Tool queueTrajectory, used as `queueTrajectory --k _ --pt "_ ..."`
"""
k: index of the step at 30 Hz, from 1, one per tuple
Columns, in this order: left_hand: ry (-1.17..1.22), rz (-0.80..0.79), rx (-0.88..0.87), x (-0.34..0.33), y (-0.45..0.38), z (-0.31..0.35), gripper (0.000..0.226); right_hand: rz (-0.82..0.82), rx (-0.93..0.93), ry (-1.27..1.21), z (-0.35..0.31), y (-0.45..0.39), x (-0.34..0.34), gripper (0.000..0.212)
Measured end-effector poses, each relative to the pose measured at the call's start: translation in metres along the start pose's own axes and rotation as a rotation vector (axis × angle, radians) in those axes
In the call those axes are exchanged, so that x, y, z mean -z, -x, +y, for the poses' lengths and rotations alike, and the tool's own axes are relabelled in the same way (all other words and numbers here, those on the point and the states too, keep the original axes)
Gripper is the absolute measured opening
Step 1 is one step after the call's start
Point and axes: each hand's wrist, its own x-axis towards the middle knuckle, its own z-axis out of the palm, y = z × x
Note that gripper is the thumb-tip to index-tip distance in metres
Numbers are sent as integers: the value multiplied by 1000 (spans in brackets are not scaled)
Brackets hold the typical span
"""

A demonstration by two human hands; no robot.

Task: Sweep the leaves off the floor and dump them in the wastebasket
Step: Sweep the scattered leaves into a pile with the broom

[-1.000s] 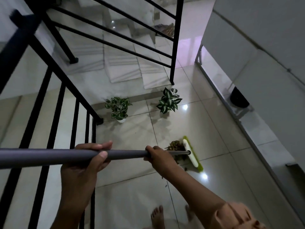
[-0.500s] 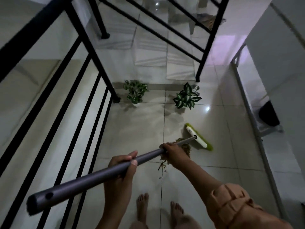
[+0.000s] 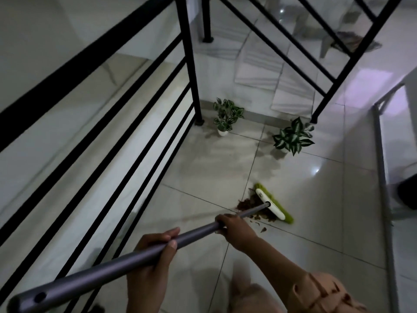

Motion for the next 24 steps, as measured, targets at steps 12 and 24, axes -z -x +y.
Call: queueTrajectory --k 12,24 --pt "174 2 -30 73 59 -1 41 -45 52 189 -50 58 -42 27" --pt "159 -384 -25 34 27 10 20 75 -154 185 -15 78 -24 25"
